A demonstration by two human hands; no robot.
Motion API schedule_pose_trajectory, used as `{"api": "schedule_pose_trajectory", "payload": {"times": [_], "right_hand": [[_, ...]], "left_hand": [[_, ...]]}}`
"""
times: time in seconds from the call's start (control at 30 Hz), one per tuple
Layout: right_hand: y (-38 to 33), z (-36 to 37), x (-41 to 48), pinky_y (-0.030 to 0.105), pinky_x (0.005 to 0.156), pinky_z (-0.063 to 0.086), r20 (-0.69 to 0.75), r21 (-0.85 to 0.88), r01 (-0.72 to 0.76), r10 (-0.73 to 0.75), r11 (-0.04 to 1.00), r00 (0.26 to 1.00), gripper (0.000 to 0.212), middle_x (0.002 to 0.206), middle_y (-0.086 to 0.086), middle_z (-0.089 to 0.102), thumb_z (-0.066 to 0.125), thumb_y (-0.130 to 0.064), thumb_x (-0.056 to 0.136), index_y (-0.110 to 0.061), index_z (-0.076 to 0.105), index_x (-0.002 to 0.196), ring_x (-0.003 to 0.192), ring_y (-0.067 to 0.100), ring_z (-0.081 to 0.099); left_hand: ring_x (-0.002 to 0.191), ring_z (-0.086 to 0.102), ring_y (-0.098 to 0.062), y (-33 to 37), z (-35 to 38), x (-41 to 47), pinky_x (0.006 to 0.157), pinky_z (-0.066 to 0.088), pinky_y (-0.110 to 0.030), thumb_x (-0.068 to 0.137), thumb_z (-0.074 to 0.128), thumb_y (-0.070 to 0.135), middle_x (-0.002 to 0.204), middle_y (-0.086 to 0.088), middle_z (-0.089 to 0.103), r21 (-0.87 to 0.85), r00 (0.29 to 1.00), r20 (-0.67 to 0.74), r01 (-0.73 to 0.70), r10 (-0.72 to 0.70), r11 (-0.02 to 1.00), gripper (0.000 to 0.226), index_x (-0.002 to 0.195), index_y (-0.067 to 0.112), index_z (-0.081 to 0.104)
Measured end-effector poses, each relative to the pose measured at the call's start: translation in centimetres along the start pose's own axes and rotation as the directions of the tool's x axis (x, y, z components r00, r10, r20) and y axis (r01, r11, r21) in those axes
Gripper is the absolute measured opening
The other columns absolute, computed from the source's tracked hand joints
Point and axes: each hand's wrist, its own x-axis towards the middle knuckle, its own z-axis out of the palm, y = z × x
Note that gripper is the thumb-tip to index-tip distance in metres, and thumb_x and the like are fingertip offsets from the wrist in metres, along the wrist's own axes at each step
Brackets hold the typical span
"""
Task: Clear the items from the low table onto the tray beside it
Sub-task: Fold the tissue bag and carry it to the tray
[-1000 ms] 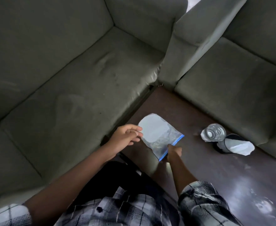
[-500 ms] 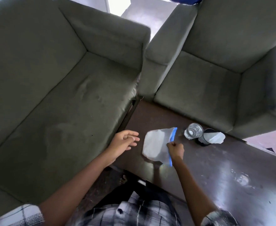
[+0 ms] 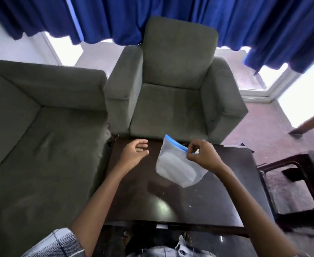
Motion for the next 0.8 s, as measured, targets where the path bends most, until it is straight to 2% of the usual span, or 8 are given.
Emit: {"api": "schedule_pose_trajectory", "payload": {"times": [0.1,0.2,0.3,0.37,0.5,0.63,0.7,0.8], "right_hand": [[0.5,-4.4,-1.5,0.029,0.068,0.049,0.091,0.060,0.052,-0.057,0.997,0.994,0.011,0.066,-0.007,0.061,0.070,-0.004,0.068,-0.011,0.063,0.064,0.062,0.008,0.053],[1.3,-7.8,-2.9,0.025,0.066,0.049,0.154,0.182,0.093,-0.122,0.979,0.981,0.015,0.070,0.003,0.064,0.072,0.004,0.069,-0.009,0.063,0.069,0.063,0.009,0.056],[2.3,-10.4,-4.0,0.013,0.062,0.048,0.187,0.304,0.092,-0.154,0.948,0.970,0.021,0.071,0.007,0.062,0.070,0.012,0.070,-0.008,0.062,0.071,0.058,0.001,0.056],[3.5,-11.7,-4.2,0.010,0.062,0.047,0.174,0.337,0.092,-0.158,0.937,0.972,0.021,0.070,0.005,0.062,0.070,0.013,0.071,-0.006,0.062,0.073,0.057,-0.002,0.056],[5.5,-13.7,-3.8,0.010,0.061,0.048,0.091,0.357,0.111,-0.153,0.927,0.984,0.022,0.059,-0.011,0.065,0.071,0.012,0.070,-0.008,0.064,0.071,0.056,-0.004,0.057],[6.2,-14.8,-4.0,0.007,0.060,0.046,-0.028,0.398,0.138,-0.139,0.907,0.990,0.015,0.067,-0.002,0.061,0.071,0.014,0.070,0.010,0.064,0.083,0.055,-0.006,0.056],[6.6,-15.4,-4.1,0.006,0.062,0.045,-0.045,0.411,0.139,-0.132,0.901,0.990,0.020,0.072,-0.001,0.062,0.071,0.013,0.070,0.008,0.064,0.088,0.058,-0.008,0.057],[7.4,-16.5,-4.4,0.006,0.061,0.044,0.040,0.366,0.064,-0.084,0.928,0.996,0.024,0.077,-0.004,0.063,0.074,-0.001,0.074,-0.001,0.067,0.097,0.060,-0.009,0.056]], "left_hand": [[0.110,0.052,-0.011,2.7,3.5,-1.3,0.100,0.041,-0.026,0.075,0.075,0.008,0.119,0.003,0.058,0.001,0.969,0.235,-0.086,0.083,0.996,0.060,0.128,0.018,0.049],[0.102,0.060,-0.004,4.2,7.3,-3.1,0.087,0.050,-0.017,0.075,0.075,0.009,0.111,0.010,0.063,-0.121,0.916,0.391,-0.043,0.088,0.992,0.048,0.114,0.024,0.054],[0.095,0.067,-0.012,5.0,10.3,-4.2,0.079,0.054,-0.019,0.075,0.076,0.015,0.100,0.005,0.071,-0.176,0.925,0.372,-0.006,0.072,0.984,0.028,0.100,0.021,0.064],[0.089,0.069,-0.009,5.5,11.8,-4.7,0.076,0.055,-0.019,0.076,0.075,0.015,0.095,0.003,0.073,-0.189,0.935,0.346,-0.012,0.078,0.982,0.023,0.097,0.018,0.066],[0.078,0.067,-0.007,6.7,13.8,-5.3,0.067,0.052,-0.014,0.077,0.075,0.016,0.087,0.002,0.071,-0.157,0.947,0.305,-0.053,0.100,0.986,0.017,0.090,0.011,0.067],[0.082,0.063,-0.009,7.8,14.4,-5.2,0.073,0.049,-0.020,0.076,0.075,0.017,0.090,0.002,0.068,-0.157,0.953,0.273,-0.088,0.129,0.984,0.012,0.082,0.016,0.065],[0.082,0.062,-0.005,8.3,14.3,-5.4,0.073,0.047,-0.018,0.073,0.078,0.022,0.087,0.007,0.067,-0.160,0.955,0.252,-0.117,0.156,0.980,0.016,0.082,0.016,0.065],[0.079,0.064,0.001,9.0,13.5,-5.4,0.068,0.047,-0.014,0.060,0.079,0.036,0.083,0.012,0.069,-0.220,0.962,0.221,-0.113,0.162,0.969,0.032,0.081,0.016,0.065]]}}
